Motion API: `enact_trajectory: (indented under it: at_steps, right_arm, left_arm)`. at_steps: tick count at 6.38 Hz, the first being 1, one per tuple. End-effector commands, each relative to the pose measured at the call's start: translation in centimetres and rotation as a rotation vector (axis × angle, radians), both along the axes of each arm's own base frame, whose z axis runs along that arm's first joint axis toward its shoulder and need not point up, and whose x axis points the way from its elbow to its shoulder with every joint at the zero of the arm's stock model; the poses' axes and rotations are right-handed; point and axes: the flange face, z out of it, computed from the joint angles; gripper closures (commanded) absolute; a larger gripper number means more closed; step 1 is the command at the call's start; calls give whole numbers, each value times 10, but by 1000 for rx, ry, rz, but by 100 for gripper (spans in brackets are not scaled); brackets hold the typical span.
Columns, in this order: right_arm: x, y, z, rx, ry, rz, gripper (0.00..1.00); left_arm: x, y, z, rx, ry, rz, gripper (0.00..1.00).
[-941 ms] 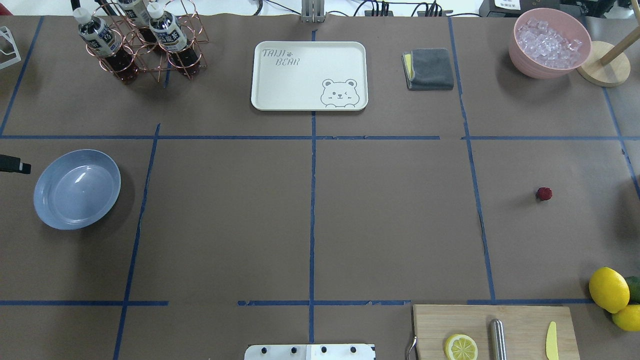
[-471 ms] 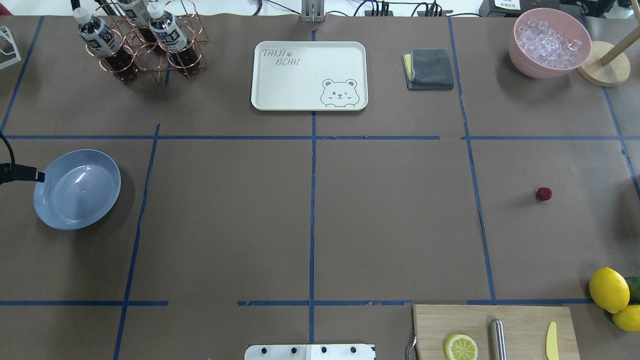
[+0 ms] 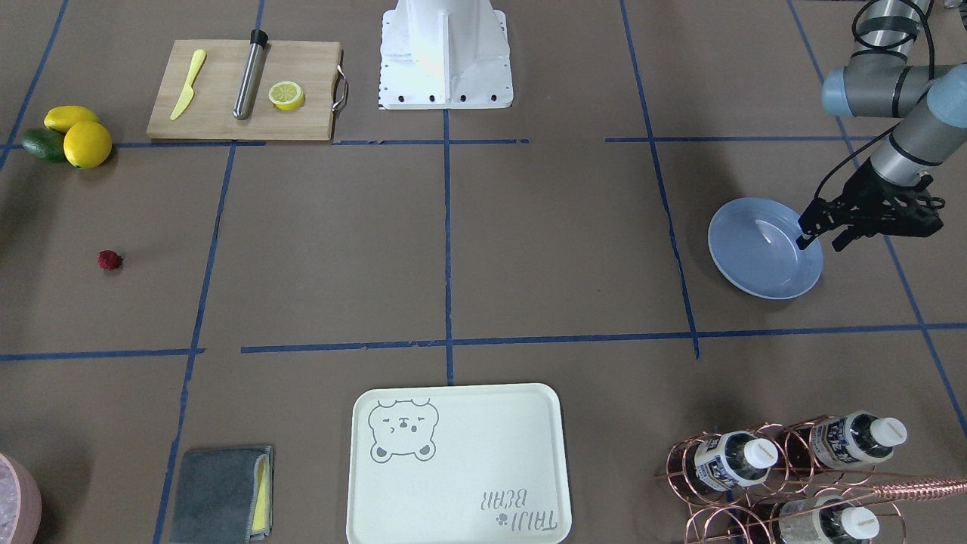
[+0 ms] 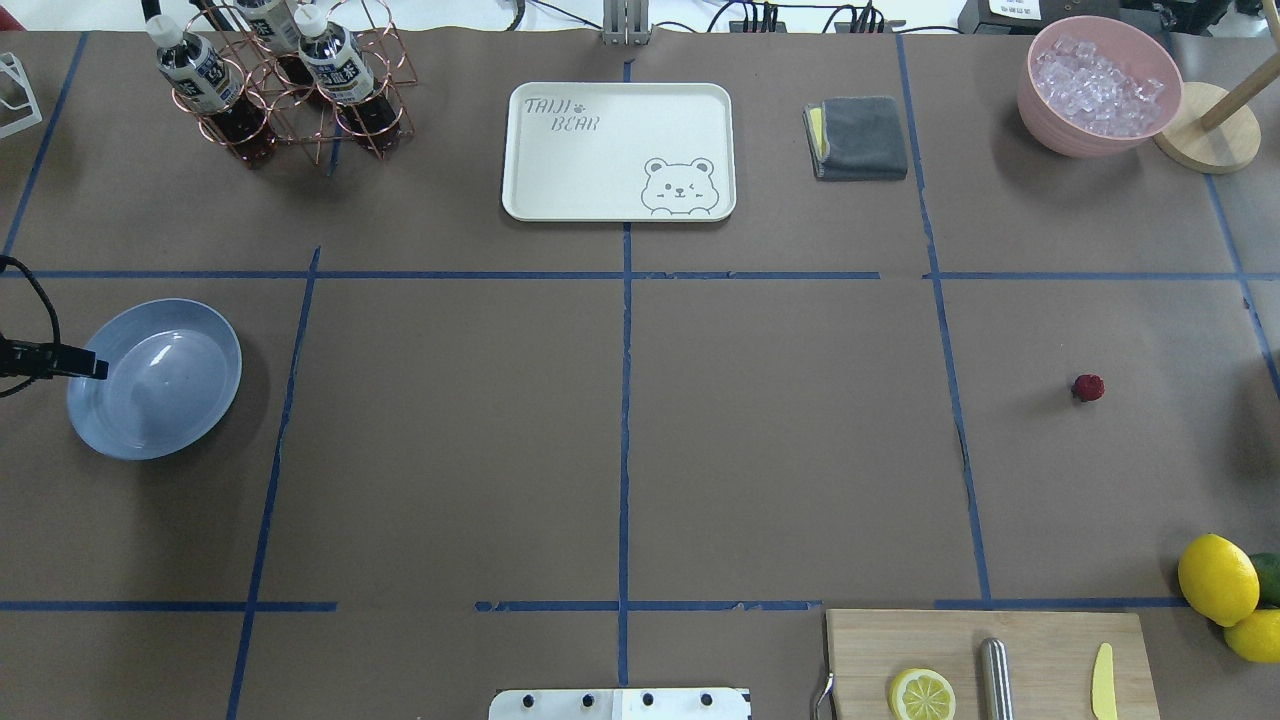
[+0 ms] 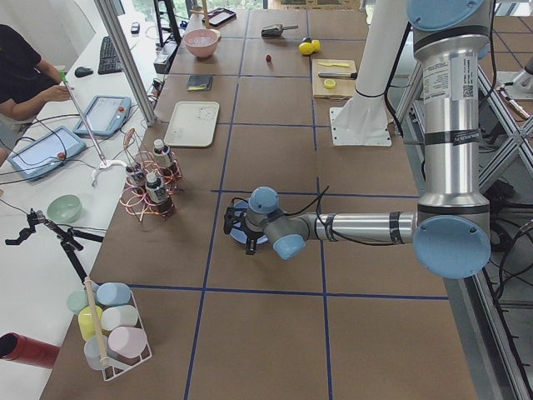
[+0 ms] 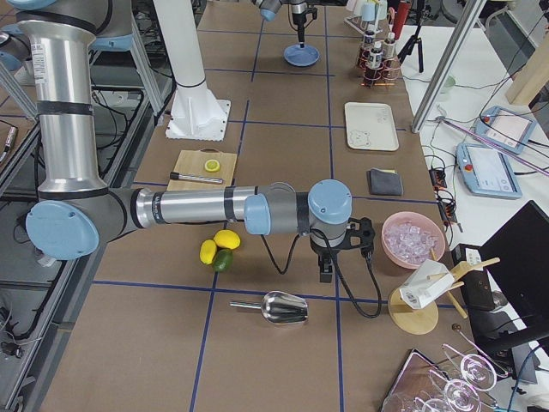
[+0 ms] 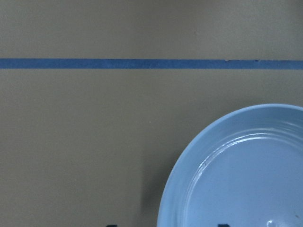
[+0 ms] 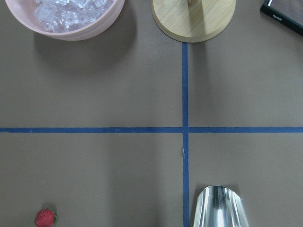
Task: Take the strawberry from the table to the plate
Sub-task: 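Move the left gripper down to the rim of the light blue plate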
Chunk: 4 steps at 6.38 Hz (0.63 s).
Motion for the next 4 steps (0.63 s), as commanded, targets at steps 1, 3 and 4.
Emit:
enact_trajectory:
  at_steps: [1,3,4]
  right_arm:
    - [0,0,-2,3,0,0,0]
    - [0,0,-2,5,0,0,0]
    - [0,0,-5,9,0,0,0]
  left_arm:
    - [6,-1,6,-8,-7,9,36]
    - [5,0,6,-18,-4,3,70]
    - [5,0,4,-20,-1,-1,96]
